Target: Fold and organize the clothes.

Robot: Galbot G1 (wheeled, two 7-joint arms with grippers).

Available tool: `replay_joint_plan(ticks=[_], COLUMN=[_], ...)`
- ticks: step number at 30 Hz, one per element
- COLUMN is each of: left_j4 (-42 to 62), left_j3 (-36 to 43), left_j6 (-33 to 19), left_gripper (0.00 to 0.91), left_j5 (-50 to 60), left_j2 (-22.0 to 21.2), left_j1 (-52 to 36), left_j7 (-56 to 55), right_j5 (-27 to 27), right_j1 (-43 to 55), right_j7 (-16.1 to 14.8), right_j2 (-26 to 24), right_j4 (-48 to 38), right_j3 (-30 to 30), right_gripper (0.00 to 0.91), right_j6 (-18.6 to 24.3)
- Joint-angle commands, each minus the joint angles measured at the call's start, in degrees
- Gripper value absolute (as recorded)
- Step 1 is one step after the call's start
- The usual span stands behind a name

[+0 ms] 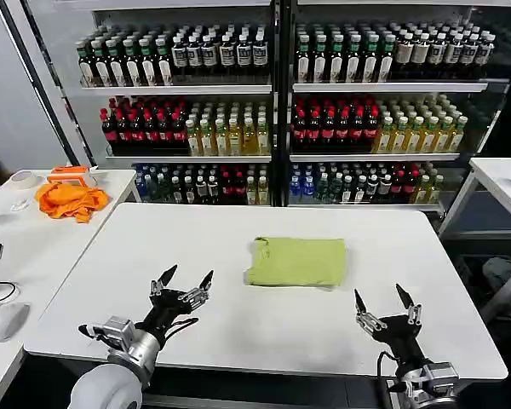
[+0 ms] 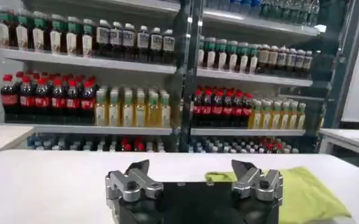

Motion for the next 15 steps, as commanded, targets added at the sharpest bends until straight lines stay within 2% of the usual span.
replay_joint_plan(ticks=[1,11,15], left_j4=[-0.44,-0.59,-0.26], left_j3=[0.09,0.35,0.51], left_j6=[0.06,0.08,0.03], left_gripper=[0.907,0.907,0.907], left_j5=[0.82,3.19,3.84], left_j2=[-0.12,0.25,0.33], left_j1=[0.3,0.19,0.16], left_j7=[0.39,0.92,1.28], right_j5=[-2.14,-2.14,-3.89], right_j1=[-2.14,-1.92,-2.28], right_j7=[0.35,2.24,2.88], right_j2=[0.16,0.45,0.53], right_j4=[2.37,3.19,3.57], right_j3=[0.32,1.31,0.74], right_gripper=[0.907,0.907,0.907], right_j6=[0.31,-0.09,0.03])
